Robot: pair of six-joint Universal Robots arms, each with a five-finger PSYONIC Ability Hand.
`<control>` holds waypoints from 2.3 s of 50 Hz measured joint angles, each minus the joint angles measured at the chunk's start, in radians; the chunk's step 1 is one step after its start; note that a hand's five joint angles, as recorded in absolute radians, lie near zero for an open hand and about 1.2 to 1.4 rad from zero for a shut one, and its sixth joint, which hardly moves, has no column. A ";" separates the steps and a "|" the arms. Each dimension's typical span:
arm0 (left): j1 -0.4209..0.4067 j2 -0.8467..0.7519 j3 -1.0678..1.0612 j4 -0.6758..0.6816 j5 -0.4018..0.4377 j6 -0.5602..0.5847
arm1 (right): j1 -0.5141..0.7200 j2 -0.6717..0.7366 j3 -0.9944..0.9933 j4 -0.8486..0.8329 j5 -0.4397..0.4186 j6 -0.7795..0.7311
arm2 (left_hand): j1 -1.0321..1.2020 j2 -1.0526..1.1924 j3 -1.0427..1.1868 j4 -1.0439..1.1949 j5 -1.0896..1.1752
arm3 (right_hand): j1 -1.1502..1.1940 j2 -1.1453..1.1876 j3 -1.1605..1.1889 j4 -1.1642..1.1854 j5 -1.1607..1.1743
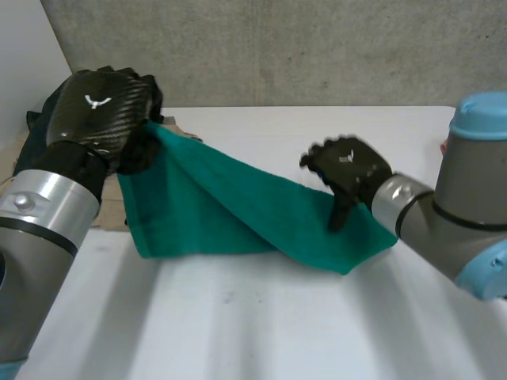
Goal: Fold the laundry.
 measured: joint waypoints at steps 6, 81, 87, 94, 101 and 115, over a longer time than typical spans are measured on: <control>0.049 -0.014 -0.003 0.000 -0.015 0.005 | -0.054 -0.094 0.174 0.042 0.027 0.091 | 0.000 0.000 0.000 0.000 0.000 | -0.008 -0.015 -0.024 -0.009 -0.026; 0.027 0.073 -0.055 -0.073 -0.007 0.003 | -0.315 -0.113 0.336 -0.019 -0.214 -0.093 | 0.000 0.002 0.002 0.004 0.000 | 0.144 0.149 0.160 0.156 0.141; 0.026 0.036 -0.048 -0.073 -0.007 0.005 | -0.319 -0.026 0.419 -0.167 -0.263 -0.159 | 0.000 0.002 0.002 0.004 0.000 | 0.144 0.149 0.160 0.156 0.142; 0.025 0.010 -0.044 -0.073 -0.007 0.005 | -0.314 0.061 0.416 -0.225 -0.301 -0.173 | 0.000 0.002 0.002 0.004 0.000 | 0.192 0.195 0.209 0.205 0.186; 0.025 0.004 -0.044 -0.070 -0.007 0.003 | -0.312 0.090 0.396 -0.276 -0.310 -0.170 | 0.000 0.002 0.002 0.004 0.000 | 0.393 0.433 0.432 0.420 0.370; 0.026 0.005 -0.044 -0.069 -0.007 0.002 | -0.310 0.145 0.334 -0.290 -0.302 -0.170 | 0.000 0.002 0.002 0.004 0.000 | 0.441 0.481 0.484 0.475 0.398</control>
